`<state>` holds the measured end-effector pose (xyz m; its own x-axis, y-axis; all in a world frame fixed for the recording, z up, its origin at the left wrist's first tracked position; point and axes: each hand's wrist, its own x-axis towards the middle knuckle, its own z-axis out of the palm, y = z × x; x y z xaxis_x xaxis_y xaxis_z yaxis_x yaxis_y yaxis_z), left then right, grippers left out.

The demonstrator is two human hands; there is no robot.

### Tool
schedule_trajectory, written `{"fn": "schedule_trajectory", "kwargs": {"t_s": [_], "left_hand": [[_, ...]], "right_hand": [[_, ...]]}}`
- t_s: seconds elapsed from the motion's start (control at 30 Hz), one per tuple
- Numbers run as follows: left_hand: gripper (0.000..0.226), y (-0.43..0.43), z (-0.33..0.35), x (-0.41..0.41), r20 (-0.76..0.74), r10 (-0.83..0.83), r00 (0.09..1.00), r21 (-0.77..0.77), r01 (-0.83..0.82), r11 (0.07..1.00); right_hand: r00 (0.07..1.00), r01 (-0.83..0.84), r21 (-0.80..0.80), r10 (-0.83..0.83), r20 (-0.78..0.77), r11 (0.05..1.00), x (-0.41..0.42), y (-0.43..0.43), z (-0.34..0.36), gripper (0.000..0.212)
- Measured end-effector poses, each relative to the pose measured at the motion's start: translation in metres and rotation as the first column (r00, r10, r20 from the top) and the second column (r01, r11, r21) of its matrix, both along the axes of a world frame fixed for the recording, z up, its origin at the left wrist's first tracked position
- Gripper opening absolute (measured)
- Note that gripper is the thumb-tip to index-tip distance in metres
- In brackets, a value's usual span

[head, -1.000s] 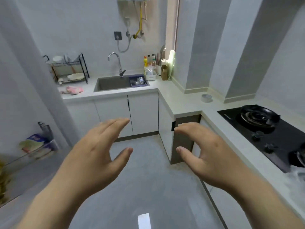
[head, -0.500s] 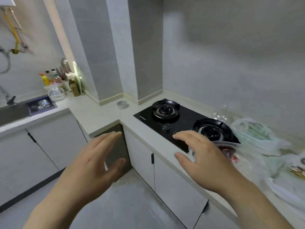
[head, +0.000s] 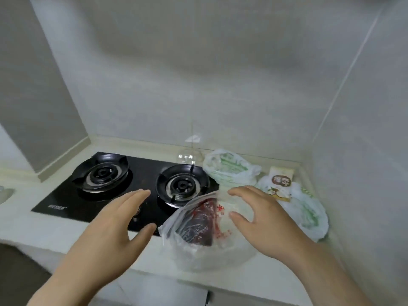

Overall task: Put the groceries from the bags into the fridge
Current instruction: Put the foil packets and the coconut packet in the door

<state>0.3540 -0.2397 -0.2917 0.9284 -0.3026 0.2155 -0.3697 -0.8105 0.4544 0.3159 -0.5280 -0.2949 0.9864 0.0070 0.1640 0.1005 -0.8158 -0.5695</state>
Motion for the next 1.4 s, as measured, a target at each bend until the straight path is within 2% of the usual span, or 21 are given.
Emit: {"fn": "schedule_trajectory", "kwargs": {"t_s": [0.07,0.13,0.2,0.27,0.37,0.5,0.63,0.77,0.9,1.07,1.3,1.4], "left_hand": [[0.065,-0.009,-0.003,0.032,-0.005,-0.060,0.998,-0.019,0.060,0.998],[0.064,-0.017,-0.008,0.062,-0.031,-0.132,0.991,-0.045,0.131,0.990],[0.063,-0.026,-0.015,0.089,-0.068,-0.201,0.977,-0.081,0.196,0.977],[0.062,-0.038,-0.021,0.114,-0.091,-0.252,0.963,-0.108,0.242,0.964],[0.060,-0.061,-0.029,0.142,-0.107,-0.316,0.943,-0.104,0.306,0.947],[0.057,-0.108,-0.039,0.167,-0.169,-0.416,0.894,-0.173,0.388,0.905],[0.056,-0.170,-0.066,0.187,-0.295,-0.500,0.814,-0.254,0.437,0.863],[0.052,-0.231,-0.100,0.206,-0.438,-0.505,0.743,-0.308,0.403,0.861],[0.051,-0.285,-0.128,0.222,-0.555,-0.449,0.700,-0.282,0.350,0.894],[0.043,-0.356,-0.160,0.237,-0.646,-0.396,0.653,-0.293,0.266,0.918],[0.050,-0.433,-0.205,0.264,-0.776,-0.333,0.536,-0.309,0.137,0.941],[0.049,-0.460,-0.220,0.276,-0.827,-0.312,0.468,-0.350,0.007,0.937]], "right_hand": [[0.996,0.082,0.017,-0.082,-0.022,0.996,0.012,-0.008,-0.002,0.040],[0.980,0.194,0.107,-0.189,-0.060,0.975,0.021,-0.017,-0.003,0.036],[0.943,0.332,0.263,-0.317,-0.102,0.906,0.027,-0.025,-0.005,0.032],[0.898,0.437,0.345,-0.422,-0.121,0.831,0.030,-0.036,-0.011,0.032],[0.835,0.546,0.370,-0.521,-0.176,0.752,0.026,-0.056,-0.022,0.031],[0.767,0.631,0.438,-0.599,-0.229,0.640,0.021,-0.085,-0.029,0.029],[0.723,0.681,0.420,-0.641,-0.257,0.600,0.027,-0.122,-0.048,0.026],[0.707,0.703,0.412,-0.631,-0.319,0.579,0.047,-0.166,-0.073,0.027],[0.709,0.705,0.393,-0.596,-0.377,0.591,0.081,-0.215,-0.103,0.032],[0.681,0.731,0.376,-0.576,-0.452,0.569,0.132,-0.273,-0.144,0.035],[0.615,0.783,0.340,-0.573,-0.541,0.520,0.188,-0.320,-0.198,0.018],[0.571,0.816,0.336,-0.566,-0.595,0.470,0.205,-0.330,-0.214,0.009]]}}
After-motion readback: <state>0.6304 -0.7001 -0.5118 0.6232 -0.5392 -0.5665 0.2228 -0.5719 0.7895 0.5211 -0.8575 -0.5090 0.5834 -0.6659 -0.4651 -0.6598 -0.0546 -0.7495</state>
